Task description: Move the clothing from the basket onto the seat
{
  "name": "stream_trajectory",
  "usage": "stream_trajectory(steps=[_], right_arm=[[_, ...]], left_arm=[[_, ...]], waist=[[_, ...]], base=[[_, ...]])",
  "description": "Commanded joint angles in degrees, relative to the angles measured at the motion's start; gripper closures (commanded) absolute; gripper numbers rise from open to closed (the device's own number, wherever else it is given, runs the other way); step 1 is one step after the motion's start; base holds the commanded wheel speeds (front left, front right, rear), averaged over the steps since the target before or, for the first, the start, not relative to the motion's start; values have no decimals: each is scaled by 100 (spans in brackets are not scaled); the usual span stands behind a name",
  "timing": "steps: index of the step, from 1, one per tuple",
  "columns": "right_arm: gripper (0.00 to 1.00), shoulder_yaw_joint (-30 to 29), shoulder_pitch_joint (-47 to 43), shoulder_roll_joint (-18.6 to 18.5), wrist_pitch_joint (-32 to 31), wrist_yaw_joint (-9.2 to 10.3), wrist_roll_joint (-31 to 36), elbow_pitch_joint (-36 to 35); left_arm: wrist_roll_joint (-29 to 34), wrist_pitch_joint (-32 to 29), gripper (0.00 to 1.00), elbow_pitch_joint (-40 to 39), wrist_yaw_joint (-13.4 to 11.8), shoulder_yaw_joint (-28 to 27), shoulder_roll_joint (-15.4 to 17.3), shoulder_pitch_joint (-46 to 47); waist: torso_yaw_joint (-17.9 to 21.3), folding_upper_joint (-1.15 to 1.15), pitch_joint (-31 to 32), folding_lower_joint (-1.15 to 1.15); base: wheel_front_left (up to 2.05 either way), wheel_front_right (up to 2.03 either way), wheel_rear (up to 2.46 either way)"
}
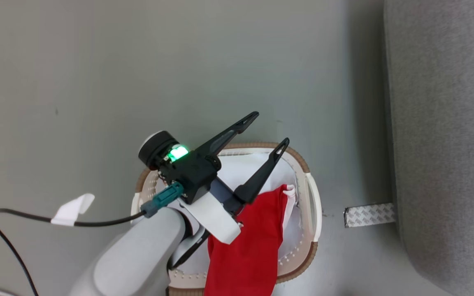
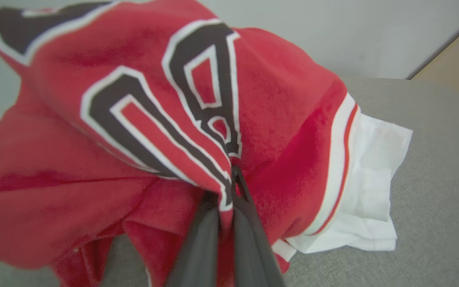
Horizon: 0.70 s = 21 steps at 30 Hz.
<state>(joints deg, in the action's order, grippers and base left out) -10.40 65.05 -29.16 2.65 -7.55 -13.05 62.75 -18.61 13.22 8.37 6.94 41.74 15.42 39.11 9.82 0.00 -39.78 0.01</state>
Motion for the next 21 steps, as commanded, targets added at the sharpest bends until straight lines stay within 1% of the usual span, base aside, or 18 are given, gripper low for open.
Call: stream_trajectory(steps=[1, 2, 7, 12, 17, 21], right_arm=[[43, 64, 9, 83, 29, 12, 52, -33], [0, 147, -35, 152, -29, 12, 53, -65], [0, 503, -359, 194, -256, 12, -38, -204], [0, 796, -736, 127, -279, 12, -197, -533], [0, 1067, -1133, 91, -244, 12, -311, -1059], [0, 1264, -1560, 57, -201, 12, -556, -1673]], left_arm=[[-28, 60, 0, 52, -25, -4, 22, -56], [-49, 73, 0, 84, -25, -7, 28, -90], [-150, 114, 0, 251, -81, -68, 94, -310], [-261, 168, 0, 397, -156, -192, 37, -561], [-449, 191, 0, 540, -249, -398, -85, -849], [-506, 192, 0, 550, -342, -584, -193, -1018]], waist=[[46, 0, 147, -1], [62, 0, 225, -1], [122, 0, 755, -1], [107, 0, 1428, -1], [29, 0, 2164, -1], [-129, 0, 2711, -1]], base=[[0, 0, 0], [0, 0, 0], [0, 0, 0], [0, 0, 0], [0, 0, 0], [0, 0, 0]])
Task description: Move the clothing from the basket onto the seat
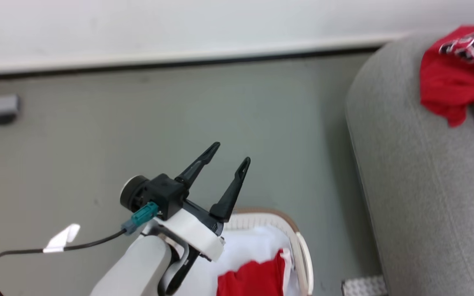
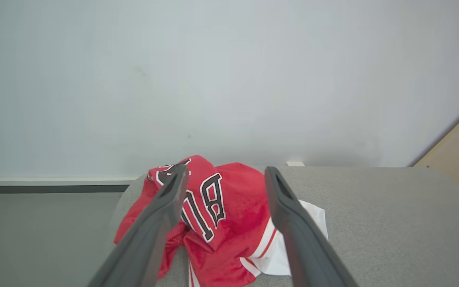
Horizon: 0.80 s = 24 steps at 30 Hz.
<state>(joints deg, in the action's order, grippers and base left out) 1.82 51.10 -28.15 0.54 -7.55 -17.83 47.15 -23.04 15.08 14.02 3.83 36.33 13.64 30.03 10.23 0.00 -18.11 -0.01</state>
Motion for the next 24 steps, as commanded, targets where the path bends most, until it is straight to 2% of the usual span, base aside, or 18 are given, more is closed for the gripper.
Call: stream_trajectory(steps=[1, 8, 12, 18, 24], right_arm=[[0, 89, -282, -71, 46, 12, -159, -273], [0, 552, -1231, -173, 146, 12, -693, -1533], [0, 720, -1777, -114, 272, 12, -929, -2068], [0, 685, -2675, 160, 802, 12, -1023, -2690], [0, 472, -3535, 702, 1235, 13, -767, -3147]], left_arm=[[-52, 5, 0, -20, -62, -97, -36, -170], [-20, 6, 0, -52, -239, -613, -42, -626], [-29, 7, 0, -84, -344, -928, -34, -947], [60, 7, 0, -153, -435, -1352, -17, -1370], [215, 8, 0, -196, -506, -1788, -2, -1747]], waist=[[-216, 0, 678, 1], [-490, 0, 1441, 1], [-616, 0, 1772, 1], [-812, 0, 1993, 1], [-878, 0, 2038, 1]], base=[[0, 0, 0], [0, 0, 0], [0, 0, 0], [0, 0, 0], [0, 0, 0]])
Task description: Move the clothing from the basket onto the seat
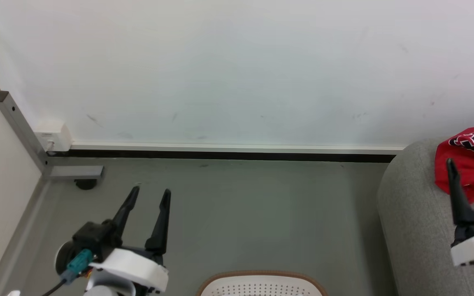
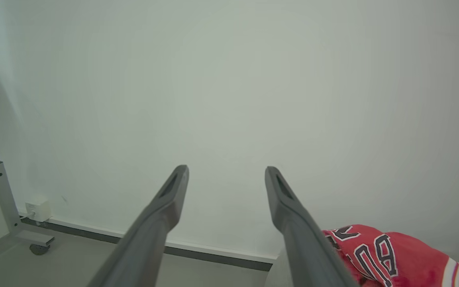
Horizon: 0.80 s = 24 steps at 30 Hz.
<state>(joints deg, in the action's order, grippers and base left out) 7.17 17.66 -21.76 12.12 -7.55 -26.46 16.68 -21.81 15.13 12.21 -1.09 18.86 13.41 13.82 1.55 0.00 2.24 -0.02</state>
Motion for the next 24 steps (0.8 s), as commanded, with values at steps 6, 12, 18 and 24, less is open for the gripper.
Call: stream_trajectory(steps=[6, 12, 18, 24], right_arm=[[0, -249, -855, 583, 270, 13, 317, -547], [0, -327, -1590, 1040, 305, 13, 489, -1033], [0, -491, -1940, 1343, 308, 13, 611, -1251], [0, -697, -2000, 1518, 309, 13, 755, -1225]], left_arm=[[227, 2, 0, -144, -58, -401, -125, -492], [401, 2, 0, -244, 56, -774, -389, -863], [650, 2, 0, -231, 249, -1078, -591, -1055], [903, 3, 0, -206, 421, -1266, -762, -1108]], waist=[[-3, 0, -8, 2], [-34, 0, -39, 2], [13, 0, -60, 2], [77, 0, -83, 2]], base=[[0, 0, 0], [0, 0, 0], [0, 0, 0], [0, 0, 0]])
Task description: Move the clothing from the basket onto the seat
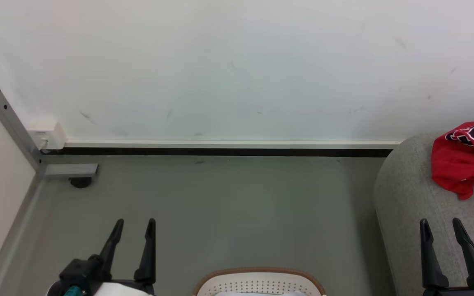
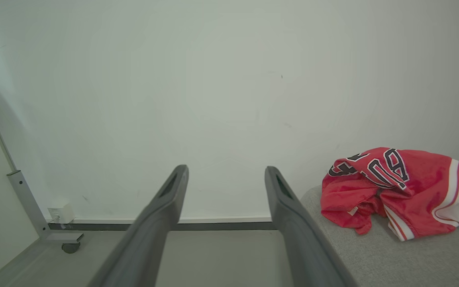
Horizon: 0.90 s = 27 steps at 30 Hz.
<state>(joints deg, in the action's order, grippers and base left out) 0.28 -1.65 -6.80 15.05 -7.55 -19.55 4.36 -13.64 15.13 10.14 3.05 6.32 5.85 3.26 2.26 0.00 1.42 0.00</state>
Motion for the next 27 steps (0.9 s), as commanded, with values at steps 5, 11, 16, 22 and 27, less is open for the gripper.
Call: stream_trajectory(steps=[5, 11, 16, 22, 27], right_arm=[[0, -2, -19, 51, 17, 13, 111, 89], [0, 22, 20, 64, 17, 13, 91, 162], [0, 31, 29, 53, 17, 13, 68, 184], [0, 48, 39, 54, 17, 13, 34, 202], [0, 54, 77, 26, 17, 13, 11, 233]], left_arm=[[192, 3, 0, 26, 120, -122, -92, -11], [302, 3, 0, 79, 211, -206, -171, 11], [377, 3, 0, 115, 269, -252, -209, 26], [454, 3, 0, 121, 309, -279, -241, 22], [480, 3, 0, 117, 333, -314, -257, 32]], waist=[[34, 0, -2, 0], [35, 0, 1, 0], [31, 0, -3, 0], [58, 0, -25, 0], [97, 0, -49, 0]], base=[[0, 0, 0], [0, 0, 0], [0, 0, 0], [0, 0, 0], [0, 0, 0]])
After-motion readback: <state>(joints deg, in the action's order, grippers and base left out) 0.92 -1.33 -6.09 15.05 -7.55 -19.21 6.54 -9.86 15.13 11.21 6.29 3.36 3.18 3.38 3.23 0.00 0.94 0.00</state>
